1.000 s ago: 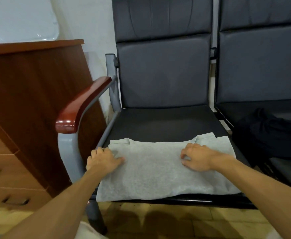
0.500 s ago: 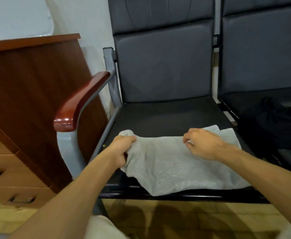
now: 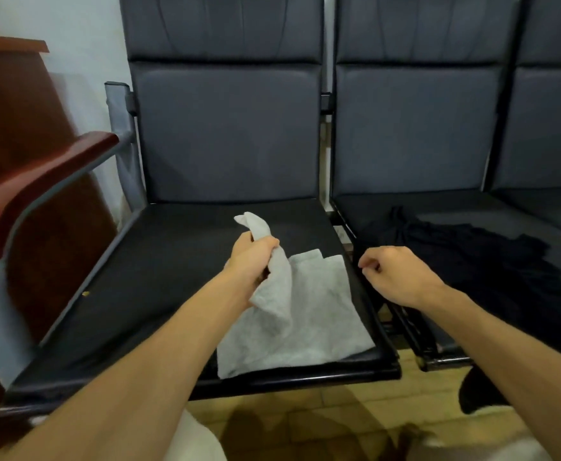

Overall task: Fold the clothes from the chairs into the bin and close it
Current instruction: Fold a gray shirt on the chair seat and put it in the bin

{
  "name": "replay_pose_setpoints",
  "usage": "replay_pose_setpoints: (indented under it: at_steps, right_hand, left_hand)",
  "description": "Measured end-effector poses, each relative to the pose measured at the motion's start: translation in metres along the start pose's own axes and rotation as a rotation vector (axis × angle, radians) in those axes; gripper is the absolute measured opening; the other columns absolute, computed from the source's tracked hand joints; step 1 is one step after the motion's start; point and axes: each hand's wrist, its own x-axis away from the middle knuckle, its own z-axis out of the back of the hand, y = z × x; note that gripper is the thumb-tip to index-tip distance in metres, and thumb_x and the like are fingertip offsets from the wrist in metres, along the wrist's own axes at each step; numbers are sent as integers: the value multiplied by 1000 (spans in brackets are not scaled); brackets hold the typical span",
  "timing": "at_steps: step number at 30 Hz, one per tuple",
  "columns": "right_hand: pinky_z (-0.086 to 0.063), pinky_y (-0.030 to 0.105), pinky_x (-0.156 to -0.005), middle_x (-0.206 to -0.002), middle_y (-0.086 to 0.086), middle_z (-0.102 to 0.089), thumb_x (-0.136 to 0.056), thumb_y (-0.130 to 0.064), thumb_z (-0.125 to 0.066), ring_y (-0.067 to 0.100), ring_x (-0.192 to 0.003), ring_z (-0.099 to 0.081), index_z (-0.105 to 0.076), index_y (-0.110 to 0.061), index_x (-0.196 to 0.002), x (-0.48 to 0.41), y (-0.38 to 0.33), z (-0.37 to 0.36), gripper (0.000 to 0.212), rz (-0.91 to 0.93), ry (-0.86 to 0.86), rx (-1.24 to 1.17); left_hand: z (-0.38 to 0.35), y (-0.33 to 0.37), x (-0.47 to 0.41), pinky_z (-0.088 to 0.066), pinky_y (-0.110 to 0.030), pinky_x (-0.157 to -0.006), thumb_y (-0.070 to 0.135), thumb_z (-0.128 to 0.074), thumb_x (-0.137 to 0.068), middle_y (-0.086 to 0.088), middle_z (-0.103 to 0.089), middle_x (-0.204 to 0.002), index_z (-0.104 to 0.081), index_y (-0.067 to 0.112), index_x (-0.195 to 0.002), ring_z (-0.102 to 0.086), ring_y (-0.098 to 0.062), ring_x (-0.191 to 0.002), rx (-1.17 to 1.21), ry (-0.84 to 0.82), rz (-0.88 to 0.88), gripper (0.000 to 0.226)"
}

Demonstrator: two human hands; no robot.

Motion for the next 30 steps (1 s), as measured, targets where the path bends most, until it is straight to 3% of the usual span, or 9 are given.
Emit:
replay_pose_setpoints:
  at_steps: [3, 6, 10, 13, 15, 17, 21, 27, 30]
  right_hand:
    - [-54, 38, -84, -109, 1, -68, -93, -18, -50, 20, -98, -63, -68, -18, -111, 3, 4, 3, 25, 8, -11, -15]
    - [-55, 39, -83, -109, 1, -67, -91, -19, -50, 21, -97, -63, -67, -19, -110, 2, 6, 1, 26, 10, -44, -24]
    - [-54, 40, -84, -109, 3, -67, -89, -22, -50, 23, -98, -62, -67, -20, -107, -2, 5, 1, 24, 12, -53, -25]
    - [-54, 40, -86, -107, 2, -67, -90, -22, -51, 23, -98, -62, -67, -21, -104, -5, 4, 3, 22, 4, -51, -42]
    - [-54, 41, -85, -105, 2, -67, -91, -21, -50, 22, -96, -63, -68, -20, -104, -5, 3, 4, 22, -7, -55, -53]
    - [-55, 41, -84, -102, 2, -68, -92, -20, -50, 22, -93, -63, -68, -18, -103, -5, 2, 3, 22, -14, -66, -51]
    - [-56, 42, -82, -98, 4, -69, -93, -19, -47, 23, -89, -65, -68, -15, -100, -5, -5, -1, 22, -26, -103, -55]
    - [-54, 36, -79, -102, 6, -66, -92, -19, -49, 24, -91, -63, -67, -18, -99, -14, -41, -14, 19, -5, -154, -71]
    - [-53, 37, -82, -103, 7, -67, -90, -24, -54, 26, -93, -62, -66, -14, -98, -18, -61, -26, 17, -3, -219, -11]
  left_hand:
    - [-36, -5, 5, -49, -28, -58, 13, -51, -95, -6, -58, -87, -52, 10, -116, -59, -16, -72, -58, -82, -25, 22]
    - [-63, -21, 13, -54, -28, -50, 9, -44, -99, -9, -59, -87, -39, 15, -135, -63, -18, -62, -164, -275, 6, 37]
    - [-78, -33, 16, -60, -34, -62, 17, -43, -102, -12, -56, -89, -13, 17, -151, -64, -24, -60, -329, -454, 89, 57]
    - [-69, -39, 5, -56, -34, -69, 12, -38, -101, -15, -61, -95, -23, 15, -146, -62, -23, -68, -524, -378, -93, 47]
    - [-54, -44, -5, -51, -30, -85, 9, -37, -98, -11, -53, -120, -31, 15, -143, -58, -18, -90, -843, -319, -335, 45]
    - [-37, -50, -8, -37, -31, -104, 14, -41, -98, -3, -35, -135, -30, 16, -145, -42, -17, -120, -1083, -354, -442, 48]
    - [-10, -58, -6, -20, -36, -115, 40, -33, -102, 2, -27, -143, -26, 20, -150, -24, -17, -133, -1377, -479, -344, 52]
    - [34, -54, 5, -17, -35, -117, 43, -34, -101, 6, -29, -146, -31, 26, -148, -24, -16, -136, -1425, -447, -295, 50]
    - [63, -50, 11, -23, -32, -114, 40, -39, -101, 3, -38, -143, -40, 25, -144, -32, -17, -135, -1388, -405, -278, 45]
